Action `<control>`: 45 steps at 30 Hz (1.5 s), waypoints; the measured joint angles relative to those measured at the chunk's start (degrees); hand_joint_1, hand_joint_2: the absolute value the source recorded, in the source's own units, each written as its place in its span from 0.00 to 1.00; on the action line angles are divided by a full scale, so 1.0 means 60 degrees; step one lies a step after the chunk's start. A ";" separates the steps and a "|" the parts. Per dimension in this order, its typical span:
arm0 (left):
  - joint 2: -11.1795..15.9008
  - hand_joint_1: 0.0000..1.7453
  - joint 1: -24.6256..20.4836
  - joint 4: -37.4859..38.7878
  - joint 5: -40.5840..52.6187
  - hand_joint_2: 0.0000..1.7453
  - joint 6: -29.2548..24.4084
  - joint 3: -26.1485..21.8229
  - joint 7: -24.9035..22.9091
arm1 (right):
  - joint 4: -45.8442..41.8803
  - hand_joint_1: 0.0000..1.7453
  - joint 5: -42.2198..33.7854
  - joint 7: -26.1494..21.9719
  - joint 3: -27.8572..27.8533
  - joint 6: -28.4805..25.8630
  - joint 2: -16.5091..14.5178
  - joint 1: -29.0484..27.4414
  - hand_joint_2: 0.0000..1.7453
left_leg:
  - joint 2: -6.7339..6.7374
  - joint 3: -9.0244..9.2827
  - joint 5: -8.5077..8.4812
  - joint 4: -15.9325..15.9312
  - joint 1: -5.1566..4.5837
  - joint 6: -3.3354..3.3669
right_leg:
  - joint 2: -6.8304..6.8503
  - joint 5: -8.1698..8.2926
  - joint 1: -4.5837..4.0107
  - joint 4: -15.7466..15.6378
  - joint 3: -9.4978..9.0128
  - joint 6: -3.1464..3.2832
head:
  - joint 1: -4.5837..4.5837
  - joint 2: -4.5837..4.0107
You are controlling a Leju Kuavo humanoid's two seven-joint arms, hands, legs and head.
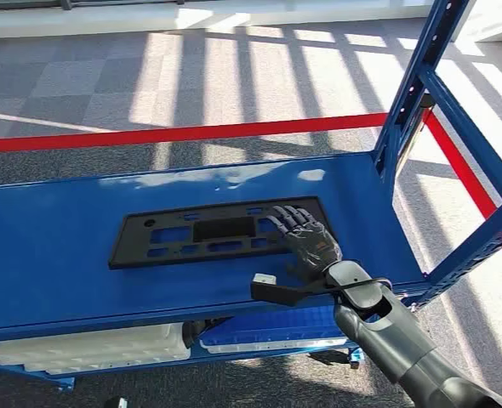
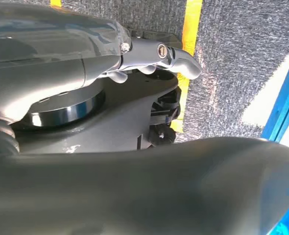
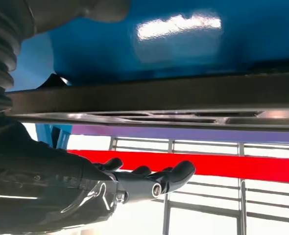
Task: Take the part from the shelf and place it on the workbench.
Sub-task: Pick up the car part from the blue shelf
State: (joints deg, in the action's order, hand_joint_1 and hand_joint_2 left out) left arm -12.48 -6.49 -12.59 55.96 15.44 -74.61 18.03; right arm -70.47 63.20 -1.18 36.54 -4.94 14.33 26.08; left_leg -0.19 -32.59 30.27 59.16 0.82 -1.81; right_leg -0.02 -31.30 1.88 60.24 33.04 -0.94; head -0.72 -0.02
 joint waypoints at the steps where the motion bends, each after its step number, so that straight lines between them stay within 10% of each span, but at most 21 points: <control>1: 0.0001 0.00 0.0002 0.0000 0.0003 0.00 -0.0001 0.0002 0.0001 | 0.0013 1.00 0.0036 0.0000 -0.0026 0.0000 0.0004 -0.0013 1.00 | 0.0000 0.0000 0.0000 0.0000 0.0000 0.0000 | 0.0000 0.0000 0.0000 0.0000 0.0000 0.0000 | 0.0000 0.0000; 34: 0.0007 0.00 0.0024 0.0000 0.0237 0.00 -0.0316 0.0166 0.0594 | -0.1514 1.00 0.0885 -0.0488 -0.1387 -0.1004 0.0116 -0.1536 1.00 | -0.0001 0.0000 0.0007 0.0002 -0.0001 0.0010 | 0.0005 -0.0002 0.0001 -0.0002 -0.0005 -0.0002 | 0.0001 0.0000; 38: 0.0007 0.00 0.0048 0.0000 0.0398 1.00 -0.0299 0.0321 0.1171 | -0.2751 1.00 -0.0625 -0.1132 -0.2106 -0.0937 -0.0115 -0.1902 1.00 | -0.0003 -0.0013 0.0007 0.0002 -0.0001 0.0010 | 0.0007 -0.0002 0.0001 -0.0002 0.0005 -0.0002 | 0.0002 0.0000; 45: 0.0041 0.00 0.0098 0.0000 0.0378 1.00 0.0080 0.0399 0.1427 | -0.4849 1.00 -0.3543 -0.1934 -0.3251 -0.0005 -0.0485 -0.1724 1.00 | -0.0003 -0.0015 0.0007 0.0002 -0.0003 0.0010 | 0.0006 -0.0002 0.0001 -0.0002 0.0007 -0.0002 | 0.0002 0.0000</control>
State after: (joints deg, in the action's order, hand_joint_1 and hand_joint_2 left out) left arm -12.23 -5.91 -12.59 58.23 15.92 -72.22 26.59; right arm -99.56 41.94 -12.79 17.04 -4.97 11.42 15.74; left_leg -0.21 -32.68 30.31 59.17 0.80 -1.75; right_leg 0.02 -31.31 1.89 60.23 33.09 -0.95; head -0.71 -0.02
